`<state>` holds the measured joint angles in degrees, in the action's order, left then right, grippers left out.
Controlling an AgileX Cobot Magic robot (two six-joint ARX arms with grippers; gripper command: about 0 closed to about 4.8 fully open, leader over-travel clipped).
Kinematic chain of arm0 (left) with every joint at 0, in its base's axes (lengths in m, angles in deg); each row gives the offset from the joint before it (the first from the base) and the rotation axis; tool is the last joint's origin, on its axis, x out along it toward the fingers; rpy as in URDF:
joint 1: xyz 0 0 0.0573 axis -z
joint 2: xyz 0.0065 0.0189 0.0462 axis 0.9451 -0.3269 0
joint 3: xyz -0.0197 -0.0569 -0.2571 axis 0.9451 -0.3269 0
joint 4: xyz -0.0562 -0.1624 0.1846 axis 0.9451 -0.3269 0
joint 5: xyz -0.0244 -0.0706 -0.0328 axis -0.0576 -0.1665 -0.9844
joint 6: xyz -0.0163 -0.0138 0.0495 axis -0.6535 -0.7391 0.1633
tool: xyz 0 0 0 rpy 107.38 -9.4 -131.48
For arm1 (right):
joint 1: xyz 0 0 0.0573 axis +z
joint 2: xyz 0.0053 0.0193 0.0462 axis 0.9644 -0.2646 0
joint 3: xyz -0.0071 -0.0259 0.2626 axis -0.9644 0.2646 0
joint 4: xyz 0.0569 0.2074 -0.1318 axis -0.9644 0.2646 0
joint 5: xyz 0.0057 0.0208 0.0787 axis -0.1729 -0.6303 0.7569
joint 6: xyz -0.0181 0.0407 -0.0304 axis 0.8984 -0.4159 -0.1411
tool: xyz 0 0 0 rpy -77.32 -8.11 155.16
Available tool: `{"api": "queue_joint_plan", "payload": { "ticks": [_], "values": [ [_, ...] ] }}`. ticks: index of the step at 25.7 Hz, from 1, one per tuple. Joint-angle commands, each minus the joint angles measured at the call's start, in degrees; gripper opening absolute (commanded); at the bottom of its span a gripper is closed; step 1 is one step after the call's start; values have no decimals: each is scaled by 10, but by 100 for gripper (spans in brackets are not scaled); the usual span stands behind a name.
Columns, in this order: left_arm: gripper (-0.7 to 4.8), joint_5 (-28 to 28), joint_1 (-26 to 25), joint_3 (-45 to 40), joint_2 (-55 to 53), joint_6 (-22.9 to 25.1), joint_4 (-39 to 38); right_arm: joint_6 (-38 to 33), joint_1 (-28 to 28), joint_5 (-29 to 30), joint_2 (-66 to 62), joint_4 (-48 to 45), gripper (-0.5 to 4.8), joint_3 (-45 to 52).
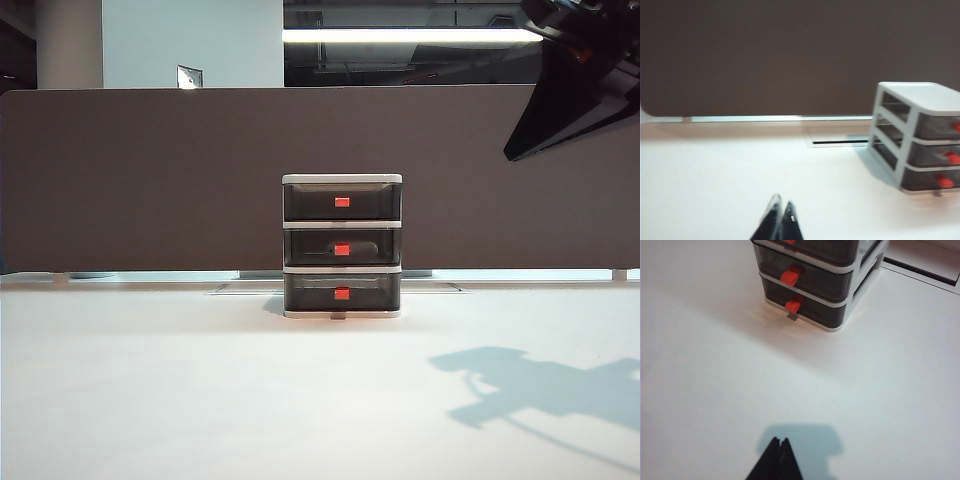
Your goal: Pick up the earphone case on the table, open the lid, insert the wireless earphone on the table into it, close the lid, put the earphone case into the second layer of the drawer, and finally close the drawer.
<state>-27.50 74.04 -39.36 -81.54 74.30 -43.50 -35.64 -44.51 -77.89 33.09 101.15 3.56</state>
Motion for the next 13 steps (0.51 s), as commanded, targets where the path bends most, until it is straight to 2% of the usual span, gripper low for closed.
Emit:
{"api": "queue_joint_plan", "payload": {
  "ticks": [1,5,13],
  "values": [
    [-6,-2,-22,-13,25,4,13,0,1,1,2,-7,0,-3],
    [-6,-2,-33,-27,44,29,18,0,1,1,2,-7,0,-3],
    [-6,-2,-34,-29,44,46,-24,0,1,1,2,-7,0,-3]
  ]
}}
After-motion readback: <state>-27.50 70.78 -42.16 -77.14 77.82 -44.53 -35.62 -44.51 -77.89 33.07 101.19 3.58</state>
